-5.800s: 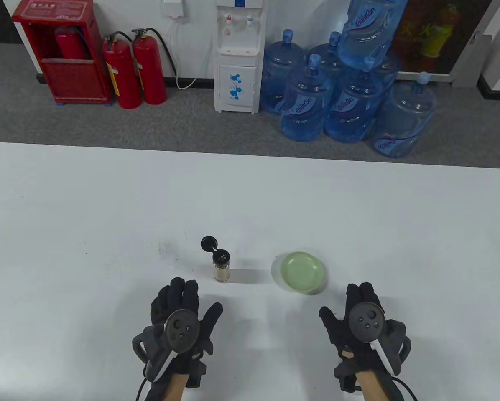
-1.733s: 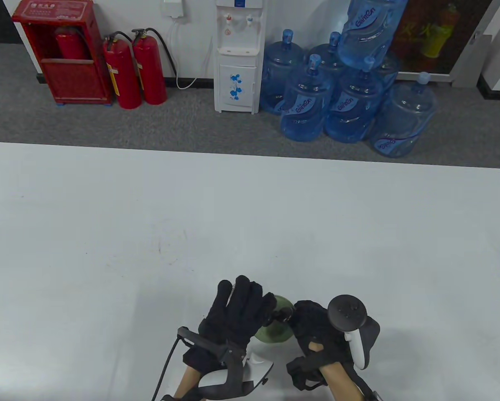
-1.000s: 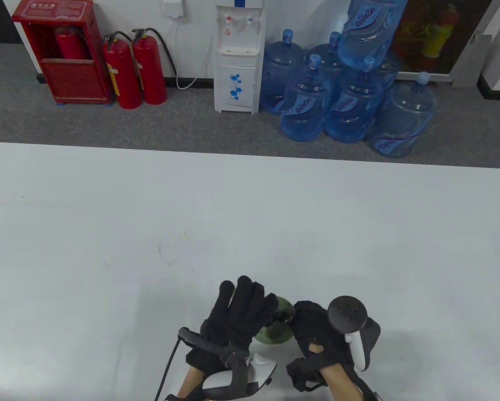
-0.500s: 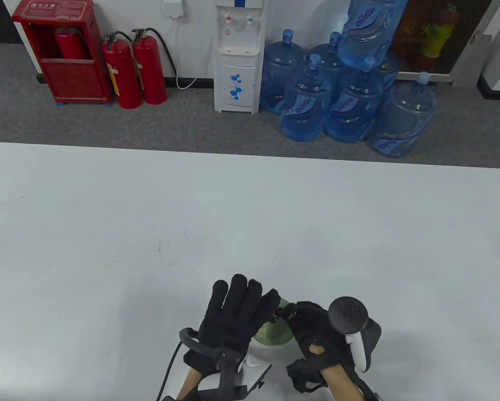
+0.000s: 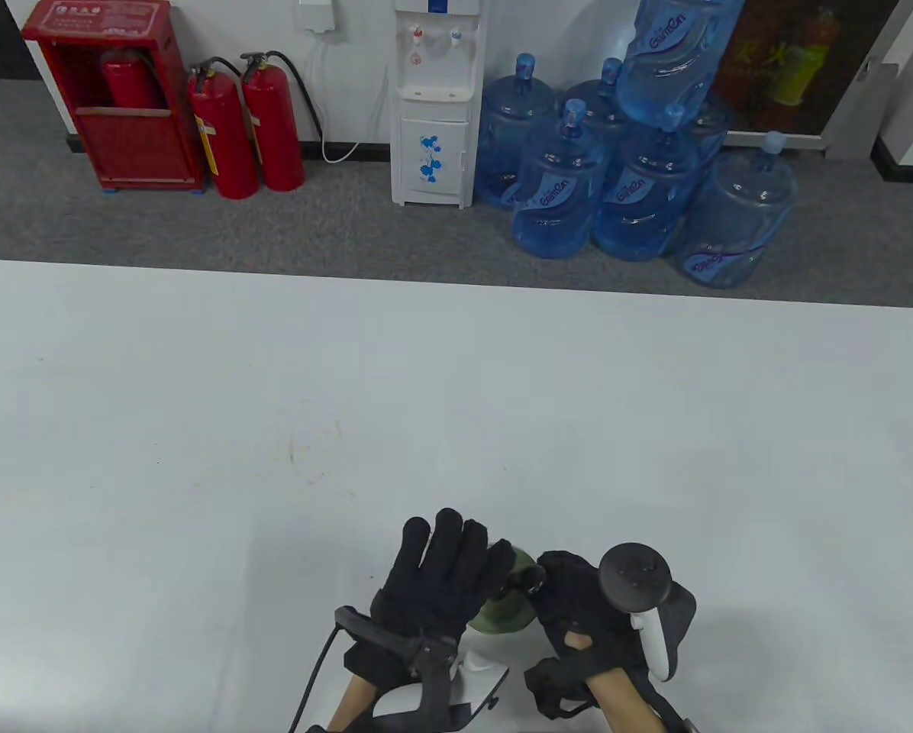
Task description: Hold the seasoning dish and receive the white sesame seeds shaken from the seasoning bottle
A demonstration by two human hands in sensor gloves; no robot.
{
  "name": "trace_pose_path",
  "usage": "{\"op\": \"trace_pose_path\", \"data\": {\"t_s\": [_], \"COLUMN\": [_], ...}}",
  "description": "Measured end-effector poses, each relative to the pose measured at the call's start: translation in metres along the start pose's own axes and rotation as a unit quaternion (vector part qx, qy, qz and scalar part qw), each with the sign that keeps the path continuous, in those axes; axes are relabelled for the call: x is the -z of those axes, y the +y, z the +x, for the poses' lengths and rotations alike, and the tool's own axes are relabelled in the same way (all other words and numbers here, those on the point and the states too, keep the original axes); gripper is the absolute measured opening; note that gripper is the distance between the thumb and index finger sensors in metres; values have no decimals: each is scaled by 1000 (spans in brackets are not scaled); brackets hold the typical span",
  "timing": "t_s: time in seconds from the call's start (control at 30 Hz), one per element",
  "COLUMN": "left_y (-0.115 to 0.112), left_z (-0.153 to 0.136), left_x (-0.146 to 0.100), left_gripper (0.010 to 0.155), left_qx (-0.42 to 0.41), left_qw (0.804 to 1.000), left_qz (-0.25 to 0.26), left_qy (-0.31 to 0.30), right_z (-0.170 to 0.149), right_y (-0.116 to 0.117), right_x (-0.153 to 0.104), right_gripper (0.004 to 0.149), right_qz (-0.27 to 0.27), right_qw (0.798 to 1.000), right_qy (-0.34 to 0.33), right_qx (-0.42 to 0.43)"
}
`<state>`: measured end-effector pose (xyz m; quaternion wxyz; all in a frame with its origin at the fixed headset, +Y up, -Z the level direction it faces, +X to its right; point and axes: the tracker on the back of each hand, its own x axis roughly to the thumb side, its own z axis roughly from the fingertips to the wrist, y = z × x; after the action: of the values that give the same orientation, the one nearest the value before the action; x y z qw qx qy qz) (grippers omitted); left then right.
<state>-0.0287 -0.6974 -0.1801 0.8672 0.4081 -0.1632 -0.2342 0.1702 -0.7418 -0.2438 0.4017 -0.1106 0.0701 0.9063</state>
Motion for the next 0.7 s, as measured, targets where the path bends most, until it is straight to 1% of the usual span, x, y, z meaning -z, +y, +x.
{"op": "trace_pose_path", "data": {"t_s": [0.03, 0.07, 0.1, 0.13, 0.17, 0.2, 0.23, 0.27, 0.3, 0.33, 0.37, 0.4, 0.43, 0.47, 0.5, 0.53, 0.57, 0.6, 0.63, 0.67, 0.7], "left_y": [6, 11, 6, 1, -3, 0, 6, 11, 9, 2, -5, -5, 2, 10, 10, 3, -3, -6, -2, 7, 10], "left_z": [-6, -13, -11, -5, 2, 2, -2, -10, -10, -4, 6, 6, 2, -8, -13, -7, 0, 4, 2, -7, -14], "left_x": [2, 2, 3, 3, 1, -1, 2, 2, 3, 3, 0, -2, 0, 2, 2, 2, 1, -3, -2, 0, 0], "left_gripper": [64, 64, 64, 64, 64, 64, 64, 64, 64, 64, 64, 64, 64, 64, 64, 64, 64, 64, 64, 64, 64], "left_qx": [-12, -71, -129, -124, -68, -16, -14, -58, -117, -126, -67, -25, -3, -34, -106, -139, -102, -27, -5, -22, -91], "left_qw": [999, 995, 989, 990, 996, 1000, 1000, 996, 990, 990, 996, 999, 1000, 998, 990, 987, 993, 999, 1000, 999, 992], "left_qz": [24, 37, 14, -10, -42, -4, 21, 40, 27, -9, -50, -30, 13, 38, 37, 0, -34, -38, -7, 27, 39], "left_qy": [22, 67, 77, 66, 34, 5, 13, 58, 74, 64, 25, 2, -1, 44, 80, 78, 52, 11, 3, 34, 80], "right_z": [0, 1, 2, 2, 2, 1, 1, 1, 2, 2, 2, 2, 2, 2, 2, 3, 3, 2, 2, 2, 2], "right_y": [0, -1, -2, -1, -1, 0, 0, -1, -1, -1, -1, 0, 0, 0, -1, -1, 0, 1, 1, 1, 0], "right_x": [0, -1, -1, -1, 0, 0, 0, -1, -2, -2, -2, -2, -2, -3, -3, -4, -3, -3, -3, -3, -4], "right_gripper": [43, 43, 42, 43, 43, 43, 43, 42, 43, 43, 43, 42, 42, 43, 43, 43, 43, 42, 43, 43, 43], "right_qz": [1, 2, 2, 1, 1, 1, 2, 4, 4, 4, 3, 3, 4, 6, 7, 7, 6, 7, 7, 8, 8], "right_qw": [1000, 1000, 1000, 1000, 1000, 1000, 1000, 1000, 1000, 1000, 1000, 1000, 1000, 1000, 1000, 1000, 1000, 1000, 1000, 1000, 1000], "right_qy": [1, 0, -1, -3, -3, -2, -1, -1, -2, -4, -5, -4, -3, -3, -4, -5, -6, -5, -5, -3, -4], "right_qx": [1, 6, 7, 5, 0, -2, -1, 7, 11, 9, 4, 2, 3, 8, 12, 11, 8, 3, 4, 9, 14]}}
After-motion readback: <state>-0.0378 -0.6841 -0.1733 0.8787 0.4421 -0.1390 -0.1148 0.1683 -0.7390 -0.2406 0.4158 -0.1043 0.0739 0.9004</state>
